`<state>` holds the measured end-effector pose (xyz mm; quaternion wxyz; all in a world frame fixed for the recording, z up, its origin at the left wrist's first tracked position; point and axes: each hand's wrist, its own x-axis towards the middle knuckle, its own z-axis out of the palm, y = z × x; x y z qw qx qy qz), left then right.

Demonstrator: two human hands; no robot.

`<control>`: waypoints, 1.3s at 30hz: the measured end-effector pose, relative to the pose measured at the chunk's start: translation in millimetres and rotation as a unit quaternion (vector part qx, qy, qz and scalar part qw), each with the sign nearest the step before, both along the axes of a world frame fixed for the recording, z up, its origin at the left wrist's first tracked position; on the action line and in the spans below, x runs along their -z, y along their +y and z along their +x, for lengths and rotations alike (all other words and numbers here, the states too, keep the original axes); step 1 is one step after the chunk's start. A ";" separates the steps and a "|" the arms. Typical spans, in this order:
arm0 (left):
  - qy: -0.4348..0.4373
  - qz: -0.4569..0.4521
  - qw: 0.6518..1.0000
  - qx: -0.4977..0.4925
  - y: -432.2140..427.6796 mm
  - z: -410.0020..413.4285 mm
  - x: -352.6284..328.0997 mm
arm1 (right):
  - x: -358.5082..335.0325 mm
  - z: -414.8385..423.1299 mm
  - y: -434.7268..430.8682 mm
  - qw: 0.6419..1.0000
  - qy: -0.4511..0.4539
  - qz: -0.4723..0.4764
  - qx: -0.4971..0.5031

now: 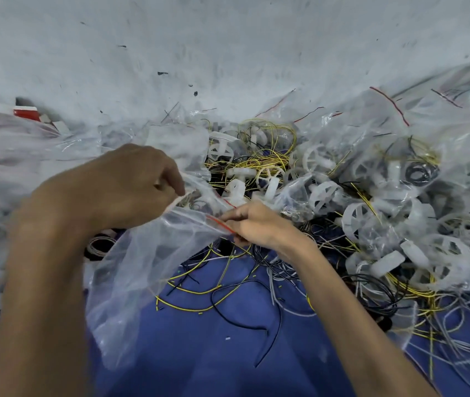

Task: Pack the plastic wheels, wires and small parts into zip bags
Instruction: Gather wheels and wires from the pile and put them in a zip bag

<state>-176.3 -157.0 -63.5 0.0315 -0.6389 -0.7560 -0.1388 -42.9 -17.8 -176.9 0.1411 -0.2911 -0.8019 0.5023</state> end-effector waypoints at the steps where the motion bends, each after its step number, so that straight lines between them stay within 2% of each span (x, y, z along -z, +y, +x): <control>1: 0.003 0.002 1.000 0.005 -5.0 2.8 -2.5 | 1.8 -1.7 -2.6 0.999 0.012 -0.031 -0.010; 5: 0.054 -0.011 0.998 0.000 -10.2 9.2 0.8 | 3.7 -1.2 -14.5 0.983 0.016 -0.022 -0.184; 7: 0.064 -0.035 0.997 0.007 -4.6 6.3 5.4 | -1.6 2.9 -6.3 0.981 0.034 -0.006 -0.188; 10: 0.028 -0.057 0.997 0.032 5.7 -1.0 13.5 | -7.4 1.5 18.3 0.988 0.135 -0.065 -0.034; 11: 0.014 -0.062 0.997 0.038 8.4 -3.1 16.0 | -7.1 -1.8 27.5 0.983 0.166 -0.064 0.038; 12: 0.002 -0.065 0.997 0.045 10.6 -5.4 18.1 | -5.8 -5.8 37.1 0.978 0.172 -0.024 0.113; 14: -0.010 -0.071 0.996 0.062 15.7 -8.8 22.7 | -0.8 -15.8 54.8 0.963 0.125 0.092 0.221; 15: -0.012 -0.075 0.995 0.069 18.4 -10.0 25.1 | 1.5 -20.8 60.3 0.958 0.093 0.129 0.239; 19: -0.002 -0.085 0.994 0.063 29.5 -14.8 34.0 | 13.1 -42.3 58.1 0.952 -0.014 0.253 0.171; 20: 0.000 -0.083 0.995 0.056 31.3 -16.0 35.7 | 17.6 -47.6 54.3 0.939 -0.069 0.304 0.142; 22: 0.004 -0.078 0.996 0.043 33.5 -18.3 38.9 | 25.2 -55.8 47.0 0.889 -0.169 0.408 0.122; 23: 0.005 -0.081 0.996 0.037 34.1 -18.8 40.3 | 27.4 -57.8 44.7 0.869 -0.196 0.435 0.134; 25: 0.000 -0.100 0.994 0.033 35.1 -19.3 43.1 | 30.9 -59.9 44.7 0.854 -0.203 0.450 0.164; 27: -0.011 -0.122 0.992 0.038 35.8 -20.1 44.8 | 30.8 -59.8 48.5 0.885 -0.127 0.405 0.194; 29: -0.019 -0.129 0.991 0.042 36.4 -21.0 45.1 | 22.8 -54.0 51.1 0.931 0.013 0.275 0.237; 30: -0.022 -0.130 0.990 0.042 36.8 -21.4 44.7 | 16.6 -48.6 51.9 0.940 0.082 0.207 0.258; 35: -0.032 -0.127 0.990 0.058 39.5 -14.3 45.3 | -4.6 -8.3 47.2 0.918 0.273 0.009 0.286; 39: -0.030 -0.102 0.992 0.067 44.9 -9.0 49.3 | -13.2 19.8 43.5 0.860 0.366 -0.094 0.343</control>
